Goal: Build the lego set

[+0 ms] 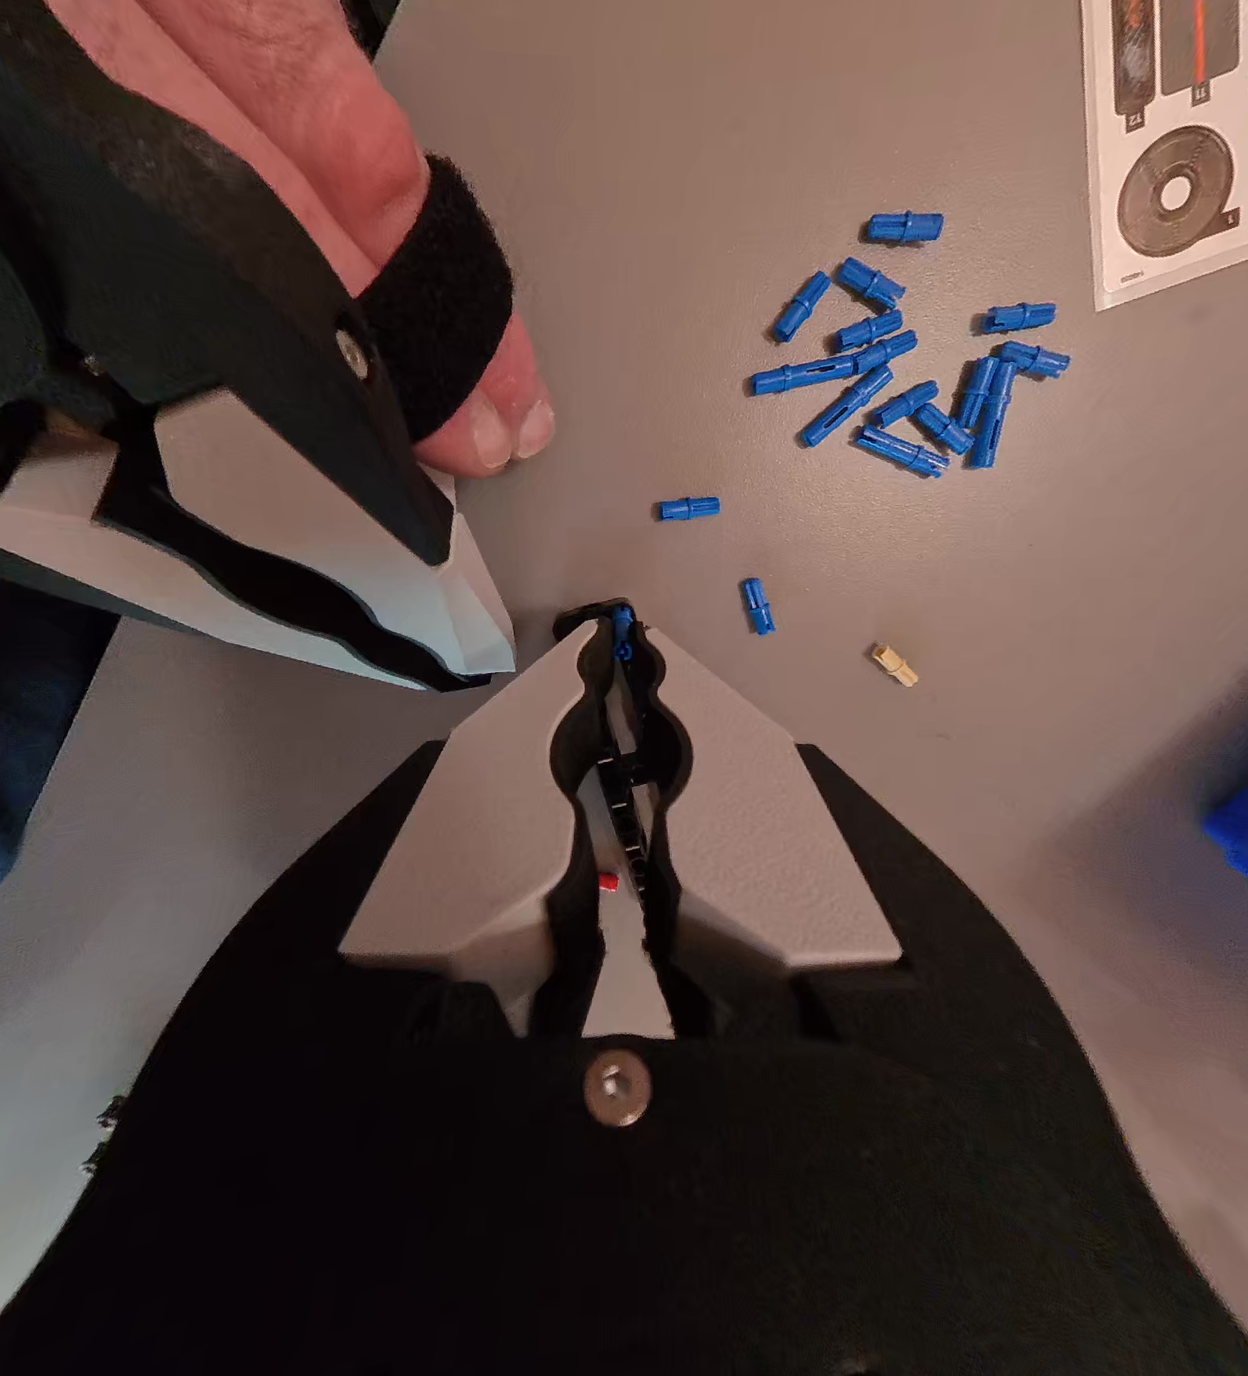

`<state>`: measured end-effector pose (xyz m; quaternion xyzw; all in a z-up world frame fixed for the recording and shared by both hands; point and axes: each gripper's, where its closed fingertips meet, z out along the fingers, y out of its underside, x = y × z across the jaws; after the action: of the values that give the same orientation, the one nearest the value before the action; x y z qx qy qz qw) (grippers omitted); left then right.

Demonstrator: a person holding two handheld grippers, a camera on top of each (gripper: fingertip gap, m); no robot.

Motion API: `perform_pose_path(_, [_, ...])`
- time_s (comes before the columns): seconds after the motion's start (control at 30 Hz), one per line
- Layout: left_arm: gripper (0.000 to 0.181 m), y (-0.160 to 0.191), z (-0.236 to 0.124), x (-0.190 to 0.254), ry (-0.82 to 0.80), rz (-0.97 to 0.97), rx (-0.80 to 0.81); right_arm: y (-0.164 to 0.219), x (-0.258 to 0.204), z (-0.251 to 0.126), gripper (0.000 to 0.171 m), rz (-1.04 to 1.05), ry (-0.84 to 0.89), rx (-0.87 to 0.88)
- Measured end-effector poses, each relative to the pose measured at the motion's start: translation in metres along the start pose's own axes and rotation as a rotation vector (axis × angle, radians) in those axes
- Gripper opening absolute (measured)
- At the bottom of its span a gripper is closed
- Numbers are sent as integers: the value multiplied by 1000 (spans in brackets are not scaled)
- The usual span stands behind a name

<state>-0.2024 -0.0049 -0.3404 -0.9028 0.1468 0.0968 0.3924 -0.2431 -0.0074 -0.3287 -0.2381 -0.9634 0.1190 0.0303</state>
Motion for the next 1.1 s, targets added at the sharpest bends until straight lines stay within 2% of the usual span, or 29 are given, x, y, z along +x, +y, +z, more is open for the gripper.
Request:
perform_pose_path(0.03, [4,0,0,-1,-4,1,-2,0,0,0,0,-3,7,9])
perform_pose_path(0.27, [0,16,-9,-15,-16,-63,-46,1,0,0,0,6,19,39])
perform_pose_path(0.4, [0,15,-15,-30,-41,-101,11,1,0,0,0,2,16,44])
perform_pose_path(0.57, [2,12,-6,-40,-83,-49,19,1,0,0,1,0,17,55])
perform_pose_path(1.1, [0,15,-1,-39,-52,14,6,0,1,6,1,-11,20,29])
